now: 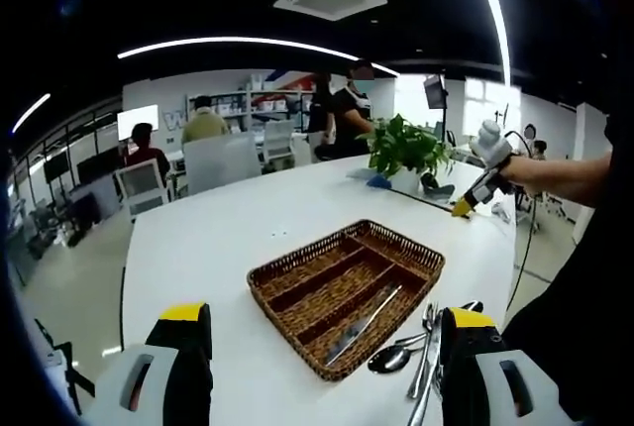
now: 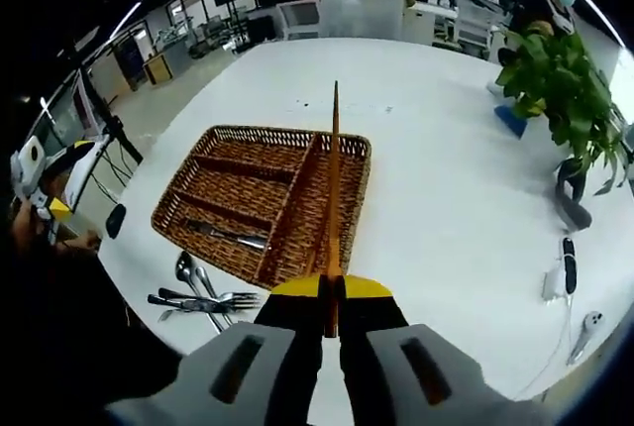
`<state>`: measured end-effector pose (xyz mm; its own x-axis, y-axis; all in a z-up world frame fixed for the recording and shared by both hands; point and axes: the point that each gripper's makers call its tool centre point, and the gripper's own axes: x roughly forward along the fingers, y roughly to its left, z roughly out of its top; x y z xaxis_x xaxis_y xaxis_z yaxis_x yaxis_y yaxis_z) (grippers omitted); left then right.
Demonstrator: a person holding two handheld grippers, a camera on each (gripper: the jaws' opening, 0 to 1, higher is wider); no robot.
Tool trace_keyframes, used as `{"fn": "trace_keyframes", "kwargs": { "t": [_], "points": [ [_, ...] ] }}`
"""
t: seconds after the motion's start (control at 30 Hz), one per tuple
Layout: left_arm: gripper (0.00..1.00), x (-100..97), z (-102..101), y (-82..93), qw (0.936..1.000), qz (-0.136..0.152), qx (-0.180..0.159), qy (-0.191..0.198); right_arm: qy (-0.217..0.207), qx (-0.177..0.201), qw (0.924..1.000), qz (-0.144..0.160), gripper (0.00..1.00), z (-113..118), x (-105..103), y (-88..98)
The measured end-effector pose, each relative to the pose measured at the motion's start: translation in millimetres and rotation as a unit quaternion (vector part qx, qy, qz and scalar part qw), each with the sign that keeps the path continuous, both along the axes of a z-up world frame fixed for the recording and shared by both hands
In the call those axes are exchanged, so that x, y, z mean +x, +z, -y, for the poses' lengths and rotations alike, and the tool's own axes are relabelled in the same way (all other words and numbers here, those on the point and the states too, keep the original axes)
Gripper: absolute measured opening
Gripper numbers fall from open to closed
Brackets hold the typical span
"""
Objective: Arrange the knives, forks, and spoons in their matching storage slots by inserting each utensil handle-first until every utensil is classified and aligned in the correct compartment
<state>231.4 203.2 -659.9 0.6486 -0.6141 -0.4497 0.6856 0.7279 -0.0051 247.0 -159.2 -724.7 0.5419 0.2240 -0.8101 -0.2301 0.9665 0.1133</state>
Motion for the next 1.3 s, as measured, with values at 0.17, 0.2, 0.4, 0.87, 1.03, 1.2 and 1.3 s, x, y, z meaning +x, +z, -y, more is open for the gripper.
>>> {"fn": "trace_keyframes", "kwargs": {
  "t": [0.17,0.2,0.4,0.87,1.03,1.2,1.3],
  "points": [
    [1.00,-2.2,-4,2.4,1.0000,0.004,0.001,0.004,-0.005,0.006,1.0000,-0.001,0.02,-6,10,-3.8],
    [1.00,-3.9,-5,2.1,1.0000,0.004,0.002,0.004,-0.006,0.006,1.0000,0.000,0.02,-8,13,-4.0],
    [1.00,-6.5,-17,-3.0,0.9999,-0.002,0.004,0.011,-0.016,0.013,0.9998,0.000,0.02,-11,24,-3.7],
    [1.00,-5.9,-18,0.3,0.9997,0.004,0.000,0.025,-0.032,0.021,0.9992,-0.010,0.02,-10,35,-12.7],
    [1.00,-7.5,-23,-1.1,0.9995,0.002,0.000,0.033,-0.038,0.018,0.9988,-0.026,0.02,-11,31,-31.2],
    [1.00,-7.3,-27,1.1,0.9993,0.002,-0.001,0.038,-0.041,0.019,0.9981,-0.043,0.02,-17,25,-50.1],
    [1.00,-7.3,-30,1.4,0.9992,0.002,0.000,0.040,-0.042,0.017,0.9978,-0.048,0.02,-18,24,-56.9]
  ]
}}
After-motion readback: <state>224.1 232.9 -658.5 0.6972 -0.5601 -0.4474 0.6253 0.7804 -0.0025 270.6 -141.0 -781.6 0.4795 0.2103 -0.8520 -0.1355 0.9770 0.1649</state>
